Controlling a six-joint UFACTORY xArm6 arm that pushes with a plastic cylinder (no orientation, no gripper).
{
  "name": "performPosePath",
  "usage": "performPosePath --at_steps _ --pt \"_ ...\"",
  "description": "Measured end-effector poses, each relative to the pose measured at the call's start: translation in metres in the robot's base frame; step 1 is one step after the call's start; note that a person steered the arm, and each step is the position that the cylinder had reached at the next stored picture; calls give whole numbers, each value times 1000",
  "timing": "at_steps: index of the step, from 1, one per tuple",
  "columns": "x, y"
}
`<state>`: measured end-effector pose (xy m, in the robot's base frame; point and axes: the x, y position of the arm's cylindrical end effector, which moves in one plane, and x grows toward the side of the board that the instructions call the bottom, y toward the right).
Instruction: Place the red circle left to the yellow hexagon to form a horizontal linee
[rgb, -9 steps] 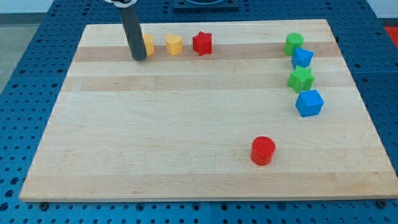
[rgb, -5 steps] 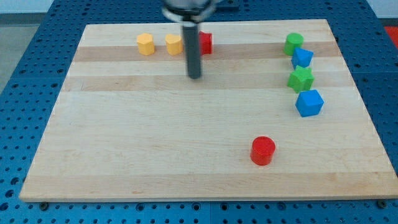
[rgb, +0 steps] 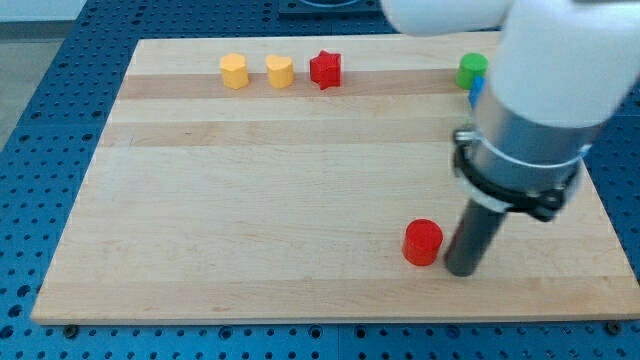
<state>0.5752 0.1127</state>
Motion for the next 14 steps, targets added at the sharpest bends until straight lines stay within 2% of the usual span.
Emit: performPosePath --at_steps 1,3,4,5,7,12,13,14 --pt "-25 -23" --pt "-34 -92" --pt "-70 -92" --pt "-88 -104" --pt "-126 -172" --pt "-123 -306" --pt "-126 -292" --pt "-131 -245"
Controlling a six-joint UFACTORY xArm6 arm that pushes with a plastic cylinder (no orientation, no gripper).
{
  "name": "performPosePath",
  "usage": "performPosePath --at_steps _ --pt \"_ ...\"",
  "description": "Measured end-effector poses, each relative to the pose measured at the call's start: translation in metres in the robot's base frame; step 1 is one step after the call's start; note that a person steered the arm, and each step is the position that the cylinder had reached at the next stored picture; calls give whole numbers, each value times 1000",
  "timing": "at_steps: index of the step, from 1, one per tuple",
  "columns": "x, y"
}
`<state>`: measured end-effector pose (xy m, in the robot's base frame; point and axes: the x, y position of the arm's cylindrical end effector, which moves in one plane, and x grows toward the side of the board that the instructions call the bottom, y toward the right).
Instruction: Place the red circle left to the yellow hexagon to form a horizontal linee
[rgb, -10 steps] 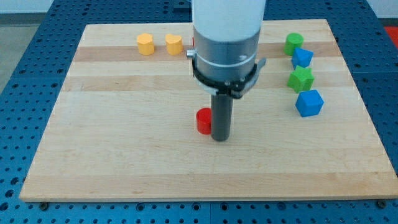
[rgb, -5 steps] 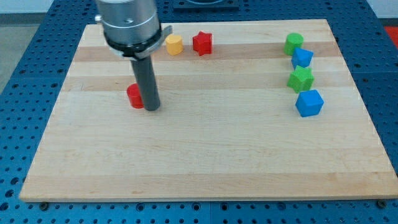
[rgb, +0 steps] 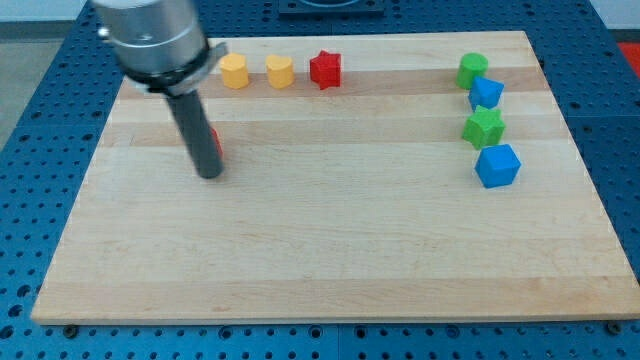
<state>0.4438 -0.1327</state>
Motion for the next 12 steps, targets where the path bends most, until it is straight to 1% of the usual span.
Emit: performPosePath --at_steps 1,2,3,4,6,7,8,9,11,12 --pt "-16 1" --pt "-8 -33" --pt "5 -56" --pt "-19 -60" --pt "-86 -58" --pt "-84 -53" --pt "-84 -37" --pt "-84 -35" --pt "-87 -6" --pt "-90 -7"
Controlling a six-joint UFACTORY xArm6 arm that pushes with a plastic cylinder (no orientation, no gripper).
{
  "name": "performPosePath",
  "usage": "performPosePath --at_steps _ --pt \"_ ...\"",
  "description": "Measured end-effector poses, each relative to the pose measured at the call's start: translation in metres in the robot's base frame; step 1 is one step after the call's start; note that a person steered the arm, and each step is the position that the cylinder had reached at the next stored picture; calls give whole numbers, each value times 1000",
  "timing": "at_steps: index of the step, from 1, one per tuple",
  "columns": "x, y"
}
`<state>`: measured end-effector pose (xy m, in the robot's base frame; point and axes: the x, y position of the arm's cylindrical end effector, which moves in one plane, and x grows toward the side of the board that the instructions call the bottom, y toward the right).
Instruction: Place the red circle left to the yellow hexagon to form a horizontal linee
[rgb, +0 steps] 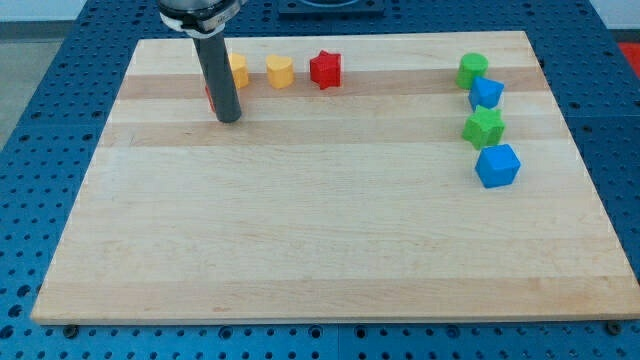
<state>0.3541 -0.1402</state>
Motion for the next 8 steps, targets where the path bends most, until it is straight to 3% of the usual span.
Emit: performPosePath --at_steps 4,5,6,7,8 --pt "-63 -48" --pt "-65 -50" --pt "-23 -72" --pt "-61 -100" --pt "-149 -91"
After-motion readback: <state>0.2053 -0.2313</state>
